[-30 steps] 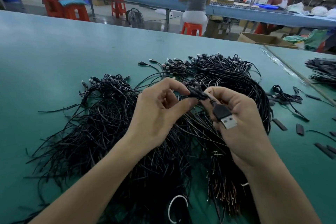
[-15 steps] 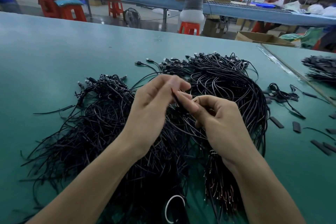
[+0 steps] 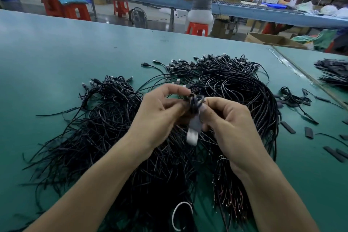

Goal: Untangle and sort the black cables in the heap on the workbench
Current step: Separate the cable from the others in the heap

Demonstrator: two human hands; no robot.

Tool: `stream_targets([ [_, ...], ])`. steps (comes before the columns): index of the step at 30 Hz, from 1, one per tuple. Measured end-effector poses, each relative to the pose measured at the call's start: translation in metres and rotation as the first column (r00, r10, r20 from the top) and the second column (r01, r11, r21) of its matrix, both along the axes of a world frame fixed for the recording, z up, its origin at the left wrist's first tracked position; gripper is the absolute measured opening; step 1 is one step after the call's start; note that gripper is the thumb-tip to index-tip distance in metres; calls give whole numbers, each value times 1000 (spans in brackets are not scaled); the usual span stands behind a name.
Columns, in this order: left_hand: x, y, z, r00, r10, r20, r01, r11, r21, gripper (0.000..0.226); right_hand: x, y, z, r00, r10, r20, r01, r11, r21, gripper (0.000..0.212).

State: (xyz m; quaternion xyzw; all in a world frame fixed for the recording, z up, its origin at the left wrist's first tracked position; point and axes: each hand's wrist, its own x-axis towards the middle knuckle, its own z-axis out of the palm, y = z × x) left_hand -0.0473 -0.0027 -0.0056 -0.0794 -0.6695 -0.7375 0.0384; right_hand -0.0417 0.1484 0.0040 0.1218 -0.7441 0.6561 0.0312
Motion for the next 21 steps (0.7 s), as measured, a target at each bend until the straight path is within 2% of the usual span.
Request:
stream_targets([
  [4,1,-3,7,1000,1,-25,3,983,185,24,1,-3,-2,999,0,43,-2,999,52,19],
  [8,3,1,7,992,62,-108,-49,991,124,37,1,1,0,999,-6,38,4,999,52,21],
  [11,5,3,8,986,45,-160,-30,995,95,44,0,2,-1,999,-15,50,12,999,52,19],
  [13,7,3,6,979,-14,-203,21,999,32,34,0,3,-2,998,-41,51,38,998,50,18],
  [15,5,3,1,981,-15,-195,-4,995,-95,21,-1,5,-1,997,-69,36,67,997,46,19],
  [17,2,0,-6,987,63,-145,-102,956,-275,38,-3,8,-1,995,-92,47,91,996,20,22],
  [19,-1,0,-11,996,78,-52,-92,929,-358,52,-3,10,0,991,-102,92,105,994,-23,27],
  [21,-1,3,-15,1000,5,28,5,938,-346,40,-2,10,1,986,-89,142,98,993,-62,28],
])
